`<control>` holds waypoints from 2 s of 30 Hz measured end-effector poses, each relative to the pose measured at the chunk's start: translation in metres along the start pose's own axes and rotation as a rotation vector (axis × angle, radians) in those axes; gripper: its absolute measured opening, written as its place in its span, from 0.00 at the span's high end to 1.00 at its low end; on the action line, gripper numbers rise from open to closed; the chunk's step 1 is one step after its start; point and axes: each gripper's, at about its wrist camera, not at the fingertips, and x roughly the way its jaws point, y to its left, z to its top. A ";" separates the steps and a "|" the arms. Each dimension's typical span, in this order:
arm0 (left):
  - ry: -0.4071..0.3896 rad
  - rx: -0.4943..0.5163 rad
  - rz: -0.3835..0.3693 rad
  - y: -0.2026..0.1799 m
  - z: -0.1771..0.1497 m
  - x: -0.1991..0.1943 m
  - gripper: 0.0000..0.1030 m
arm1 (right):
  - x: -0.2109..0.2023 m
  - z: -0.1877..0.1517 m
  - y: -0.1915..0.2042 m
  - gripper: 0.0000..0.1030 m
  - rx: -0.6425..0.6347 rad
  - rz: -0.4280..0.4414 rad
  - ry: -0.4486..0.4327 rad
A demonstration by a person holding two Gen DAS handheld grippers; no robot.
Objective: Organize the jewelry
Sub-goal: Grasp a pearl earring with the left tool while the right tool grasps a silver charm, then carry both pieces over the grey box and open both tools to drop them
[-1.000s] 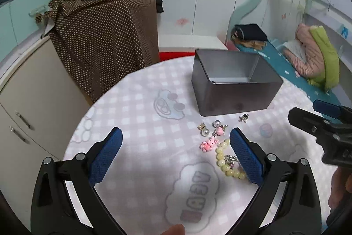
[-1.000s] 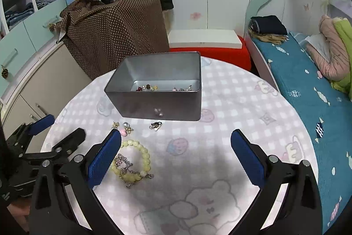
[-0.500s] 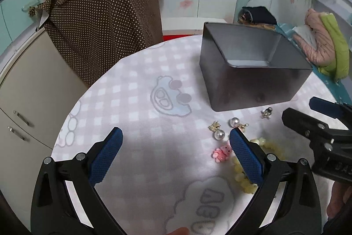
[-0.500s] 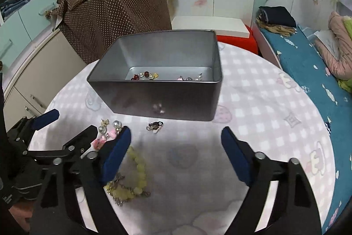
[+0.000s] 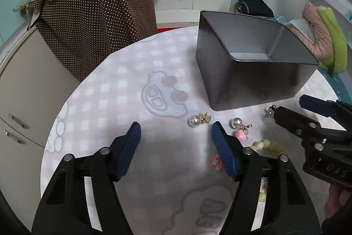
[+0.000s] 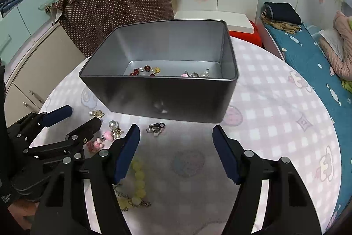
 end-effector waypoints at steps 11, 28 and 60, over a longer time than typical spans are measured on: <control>-0.018 0.029 -0.041 0.005 0.008 0.004 0.48 | 0.010 -0.002 0.012 0.60 -0.057 -0.021 -0.004; -0.031 -0.042 -0.137 0.024 -0.008 -0.018 0.89 | -0.009 -0.015 -0.001 0.86 -0.058 0.056 -0.029; -0.256 0.065 -0.279 -0.023 0.118 -0.112 0.89 | -0.088 0.103 -0.008 0.85 -0.116 0.108 -0.217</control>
